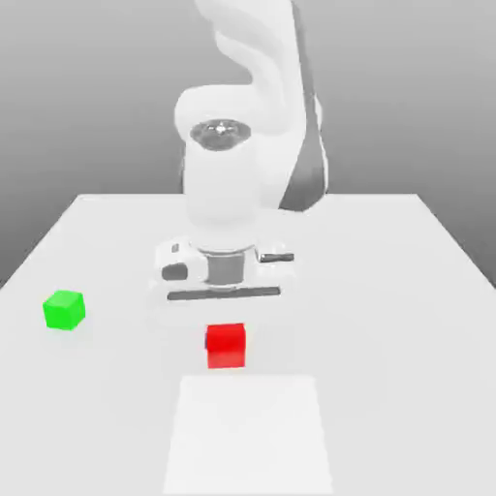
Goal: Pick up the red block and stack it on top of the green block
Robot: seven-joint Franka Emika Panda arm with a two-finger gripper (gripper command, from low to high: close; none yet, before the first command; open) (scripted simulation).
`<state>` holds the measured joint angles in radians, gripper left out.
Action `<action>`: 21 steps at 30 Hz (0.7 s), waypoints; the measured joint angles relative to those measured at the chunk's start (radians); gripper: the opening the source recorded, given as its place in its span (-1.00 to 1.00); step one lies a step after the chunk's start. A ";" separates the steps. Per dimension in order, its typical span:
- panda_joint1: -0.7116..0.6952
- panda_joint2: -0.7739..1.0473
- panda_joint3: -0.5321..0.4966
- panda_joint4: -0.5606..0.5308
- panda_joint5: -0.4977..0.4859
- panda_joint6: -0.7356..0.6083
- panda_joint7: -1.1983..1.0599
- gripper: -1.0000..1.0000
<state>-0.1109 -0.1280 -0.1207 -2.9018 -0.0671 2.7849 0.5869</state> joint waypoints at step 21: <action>-0.509 -0.085 -0.461 0.051 -0.182 -0.124 -0.294 -1.00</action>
<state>-0.6201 -0.2127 -0.5820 -2.8512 -0.2492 2.6605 0.2929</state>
